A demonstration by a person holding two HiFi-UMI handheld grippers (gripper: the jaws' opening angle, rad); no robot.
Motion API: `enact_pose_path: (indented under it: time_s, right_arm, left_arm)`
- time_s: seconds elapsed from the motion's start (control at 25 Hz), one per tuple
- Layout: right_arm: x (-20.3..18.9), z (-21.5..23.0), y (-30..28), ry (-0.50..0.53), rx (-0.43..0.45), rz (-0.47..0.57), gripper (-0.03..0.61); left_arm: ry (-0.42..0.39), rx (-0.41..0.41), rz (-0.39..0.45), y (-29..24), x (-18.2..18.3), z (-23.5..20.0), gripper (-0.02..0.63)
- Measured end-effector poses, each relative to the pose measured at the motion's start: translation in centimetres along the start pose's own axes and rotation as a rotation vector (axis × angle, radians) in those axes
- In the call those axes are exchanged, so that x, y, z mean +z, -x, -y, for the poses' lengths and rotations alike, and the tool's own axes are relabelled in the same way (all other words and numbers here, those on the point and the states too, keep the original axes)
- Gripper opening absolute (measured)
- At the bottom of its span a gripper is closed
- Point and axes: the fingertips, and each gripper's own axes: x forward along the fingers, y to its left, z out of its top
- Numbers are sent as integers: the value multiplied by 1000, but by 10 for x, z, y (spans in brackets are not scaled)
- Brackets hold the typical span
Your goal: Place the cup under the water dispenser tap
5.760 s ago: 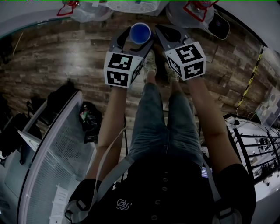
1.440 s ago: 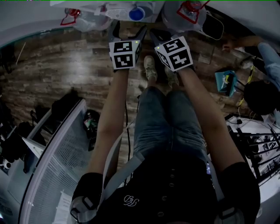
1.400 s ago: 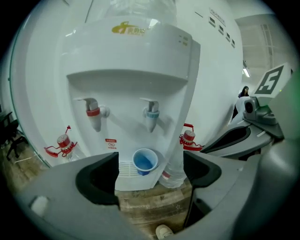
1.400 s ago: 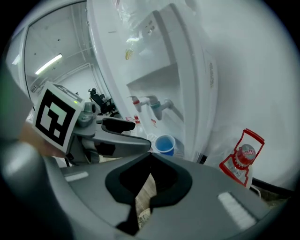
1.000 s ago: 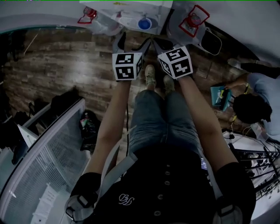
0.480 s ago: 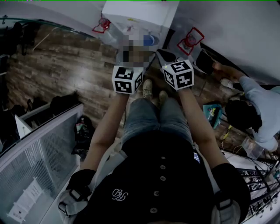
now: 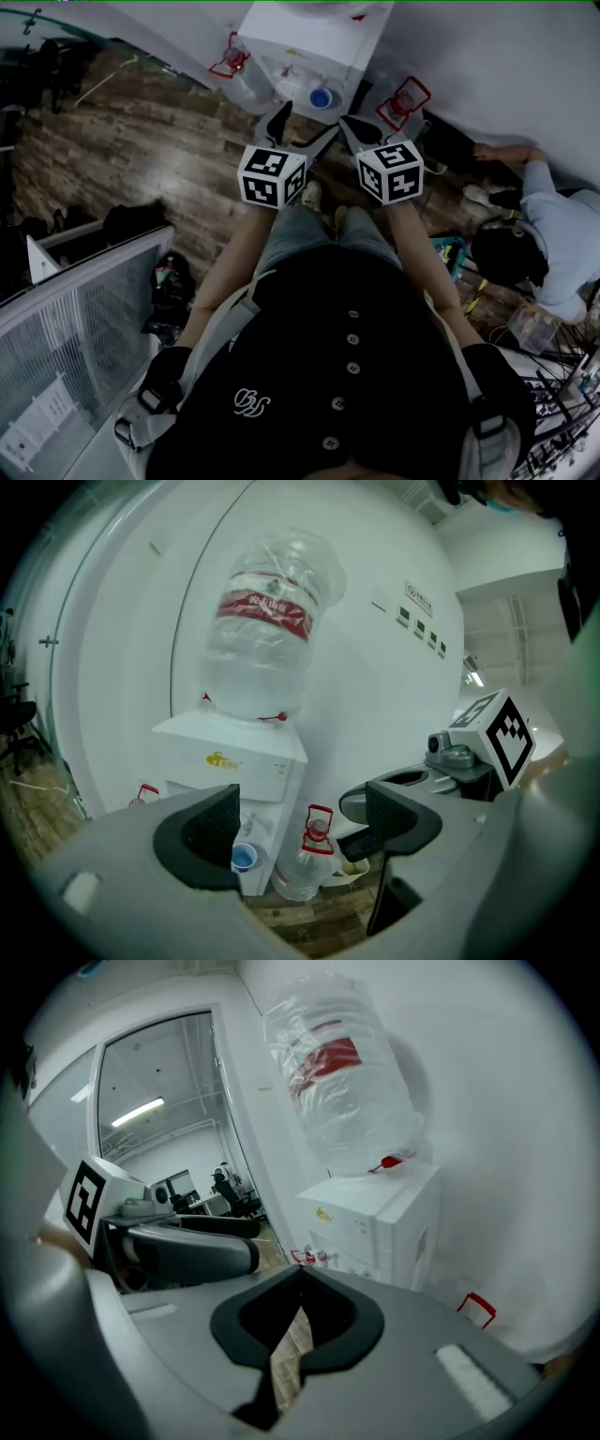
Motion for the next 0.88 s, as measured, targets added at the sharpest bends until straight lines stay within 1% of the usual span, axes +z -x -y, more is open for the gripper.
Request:
enact_pose_path:
  time_s: [0.16, 0.36, 0.4, 0.48, 0.6, 0.64, 0.68, 0.72, 0.76, 0.84, 0.88]
  right_arm:
    - [4, -12, 6, 18, 38, 0, 0]
    - [9, -19, 17, 58, 42, 13, 0]
    - [11, -19, 19, 63, 40, 16, 0]
    - [14, -19, 22, 70, 37, 25, 0]
    - [15, -21, 24, 71, 35, 33, 0]
    - [15, -21, 24, 69, 37, 33, 0]
    - [14, -22, 24, 67, 38, 32, 0]
    - [14, -23, 24, 66, 39, 31, 0]
    - [13, -24, 25, 66, 41, 31, 0]
    - [15, -27, 26, 66, 45, 36, 0]
    - [16, -28, 27, 61, 47, 40, 0]
  left_arm:
    - [6, -8, 7, 7, 1, 2, 420]
    - [8, -41, 32, 15, 7, 10, 414]
    - [5, -41, 35, 17, 9, 10, 403]
    - [-1, -38, 44, 21, 12, 11, 345]
    - [-9, -40, 61, 28, 15, 15, 331]
    - [-15, -33, 69, 31, 16, 15, 288]
    - [-24, -18, 77, 34, 17, 14, 213]
    - [-36, -1, 85, 37, 18, 12, 158]
    - [-46, 11, 90, 39, 19, 11, 126]
    - [-51, 10, 98, 43, 20, 12, 104]
    - [-50, 6, 102, 44, 20, 12, 63]
